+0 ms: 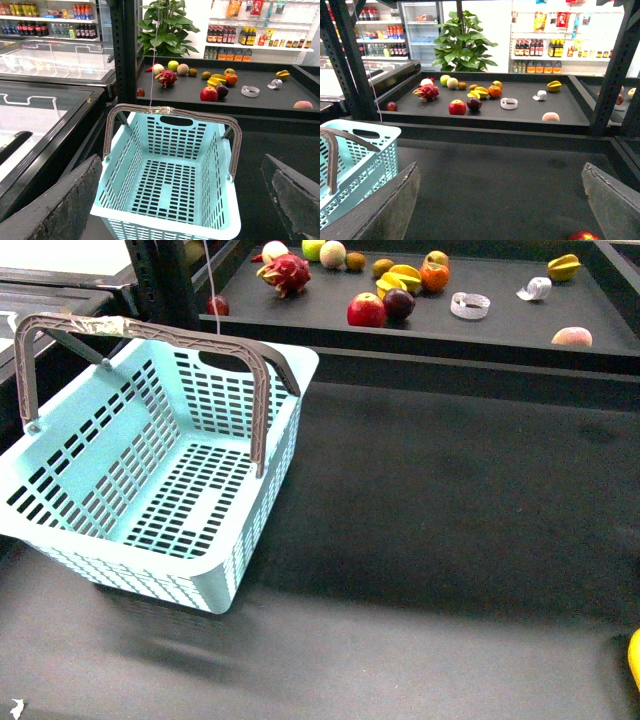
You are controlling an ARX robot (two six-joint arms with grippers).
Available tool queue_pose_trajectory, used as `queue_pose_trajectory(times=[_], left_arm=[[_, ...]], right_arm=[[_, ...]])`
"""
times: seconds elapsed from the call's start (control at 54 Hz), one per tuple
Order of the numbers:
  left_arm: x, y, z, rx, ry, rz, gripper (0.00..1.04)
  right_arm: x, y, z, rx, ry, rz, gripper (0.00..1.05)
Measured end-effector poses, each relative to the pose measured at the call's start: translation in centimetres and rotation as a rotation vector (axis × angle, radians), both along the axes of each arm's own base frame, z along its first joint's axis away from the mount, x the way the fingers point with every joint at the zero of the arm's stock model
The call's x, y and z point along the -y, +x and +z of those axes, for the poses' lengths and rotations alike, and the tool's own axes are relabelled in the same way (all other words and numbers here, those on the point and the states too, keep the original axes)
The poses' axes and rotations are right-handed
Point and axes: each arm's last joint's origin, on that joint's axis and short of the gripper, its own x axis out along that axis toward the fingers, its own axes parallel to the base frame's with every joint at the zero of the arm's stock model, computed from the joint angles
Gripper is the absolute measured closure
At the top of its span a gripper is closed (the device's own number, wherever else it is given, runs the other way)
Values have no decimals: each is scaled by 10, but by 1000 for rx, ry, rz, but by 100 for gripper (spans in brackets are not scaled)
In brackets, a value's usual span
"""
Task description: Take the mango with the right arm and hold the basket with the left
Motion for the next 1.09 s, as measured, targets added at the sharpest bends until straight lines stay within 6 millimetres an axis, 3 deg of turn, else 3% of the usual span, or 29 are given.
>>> queue_pose_trajectory(times=[1.092], left_arm=[[0,0,0,0,0,0,8]], right_arm=[[0,0,0,0,0,0,8]])
